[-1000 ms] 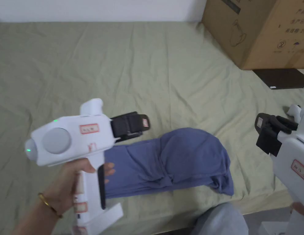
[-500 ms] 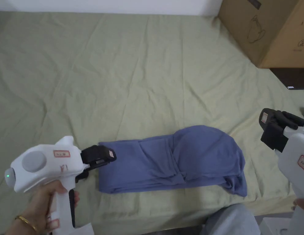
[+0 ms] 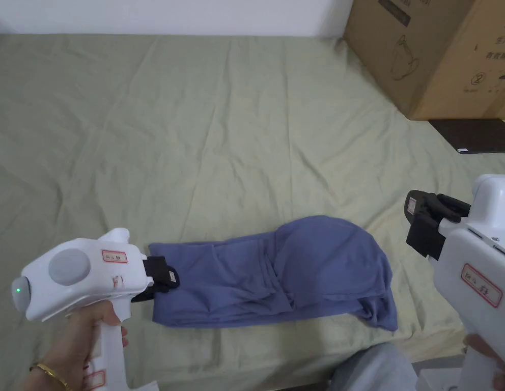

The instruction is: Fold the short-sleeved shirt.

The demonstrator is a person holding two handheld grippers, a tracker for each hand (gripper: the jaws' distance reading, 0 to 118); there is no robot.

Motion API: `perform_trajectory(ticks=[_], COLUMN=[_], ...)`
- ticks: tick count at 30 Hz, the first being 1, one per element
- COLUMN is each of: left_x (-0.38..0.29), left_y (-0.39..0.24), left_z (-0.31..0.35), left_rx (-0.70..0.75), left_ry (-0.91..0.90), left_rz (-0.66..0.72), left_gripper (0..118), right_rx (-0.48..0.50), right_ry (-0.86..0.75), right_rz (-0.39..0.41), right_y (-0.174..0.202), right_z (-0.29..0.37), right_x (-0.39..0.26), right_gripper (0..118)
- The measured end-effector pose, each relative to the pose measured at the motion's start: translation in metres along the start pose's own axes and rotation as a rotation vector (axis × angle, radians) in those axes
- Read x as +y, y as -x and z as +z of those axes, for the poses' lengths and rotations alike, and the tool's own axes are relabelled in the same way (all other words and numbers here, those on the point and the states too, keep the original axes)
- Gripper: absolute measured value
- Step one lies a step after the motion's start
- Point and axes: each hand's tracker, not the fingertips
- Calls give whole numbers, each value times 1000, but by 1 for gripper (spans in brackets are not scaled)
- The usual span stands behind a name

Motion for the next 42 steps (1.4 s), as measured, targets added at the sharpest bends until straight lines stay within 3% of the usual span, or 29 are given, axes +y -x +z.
perform_trajectory(ticks=[5, 15, 17, 22, 30, 31, 35, 36, 38, 40, 42], left_x=[14, 42, 37, 16, 1, 1, -4, -5, -6, -3, 2], left_y=[4, 34, 18, -42, -118, -122, -131, -130, -128, -124, -121], left_z=[51, 156, 161, 141, 24, 8, -45, -50, -44, -30, -17], left_rx=[44, 563, 543, 329, 177, 163, 34, 3, -52, -82, -6], left_ry=[-60, -232, -256, -210, -20, 14, 178, 210, 175, 98, -9], left_rz=[-54, -231, -243, -341, -481, -480, -360, -317, -235, -251, -306], left_gripper=[5, 5, 5, 5, 9, 13, 59, 64, 64, 63, 51], right_rx=[11, 51, 55, 67, 48, 43, 18, 9, -5, -11, -13], right_ry=[-16, -31, -29, -22, -19, -17, -14, -15, -15, -13, -9], right_rz=[15, 18, 19, 22, -8, -10, -35, -36, -41, -46, -48], right_y=[3, 12, 15, 17, 11, 9, -3, -5, -10, -14, -15], right_z=[4, 1, -1, -2, 5, 6, 11, 12, 13, 13, 13], right_x=[6, 8, 7, 4, -2, -2, -1, -1, -1, -1, -1], right_gripper=[0, 0, 0, 0, 0, 0, 0, 0, 0, 0, 0])
